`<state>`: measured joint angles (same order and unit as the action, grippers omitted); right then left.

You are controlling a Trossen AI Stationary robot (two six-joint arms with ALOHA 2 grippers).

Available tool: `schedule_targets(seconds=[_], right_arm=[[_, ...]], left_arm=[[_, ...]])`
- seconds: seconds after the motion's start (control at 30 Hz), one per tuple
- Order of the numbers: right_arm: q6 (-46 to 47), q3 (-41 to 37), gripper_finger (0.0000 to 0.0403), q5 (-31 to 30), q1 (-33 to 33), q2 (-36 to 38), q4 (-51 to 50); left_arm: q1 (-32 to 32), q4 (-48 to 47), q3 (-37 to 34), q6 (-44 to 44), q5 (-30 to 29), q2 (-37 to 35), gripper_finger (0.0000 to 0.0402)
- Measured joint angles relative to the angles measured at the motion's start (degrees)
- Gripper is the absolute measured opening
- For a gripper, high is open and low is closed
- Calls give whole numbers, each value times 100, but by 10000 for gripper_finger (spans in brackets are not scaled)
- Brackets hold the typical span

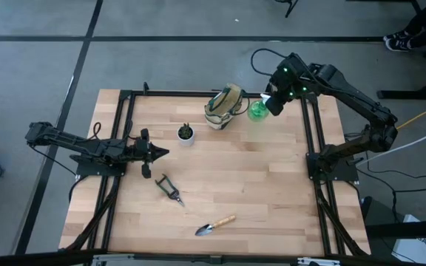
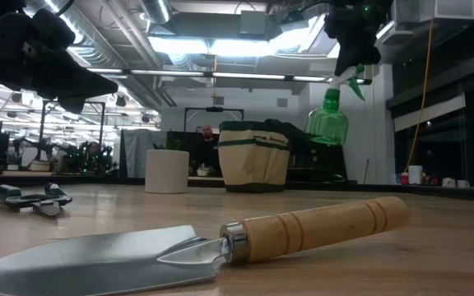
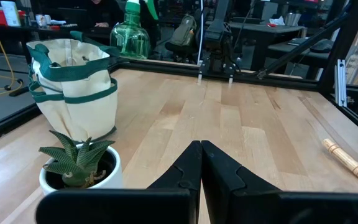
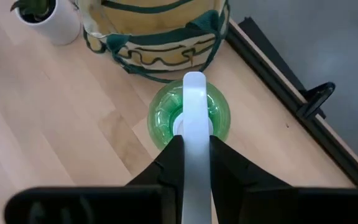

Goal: Pick & Place Garden tools in Gardening bag
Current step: Put the spray bottle into the gardening bag

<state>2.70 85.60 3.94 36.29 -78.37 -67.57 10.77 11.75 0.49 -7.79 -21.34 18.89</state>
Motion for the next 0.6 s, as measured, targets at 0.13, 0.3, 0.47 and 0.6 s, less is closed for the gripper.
schedule_targets(seconds=[0.13,0.3,0.47,0.6], right_arm=[[116,2,53,554,0,0,-43],[114,4,53,1215,-100,0,-158],[116,4,53,1498,-356,0,229],[271,7,53,1579,-605,0,790]], left_arm=[[1,1,0,0,0,-1,4],[1,1,1,0,0,-1,4],[1,2,2,0,0,0,4],[2,2,2,0,-2,-2,4]])
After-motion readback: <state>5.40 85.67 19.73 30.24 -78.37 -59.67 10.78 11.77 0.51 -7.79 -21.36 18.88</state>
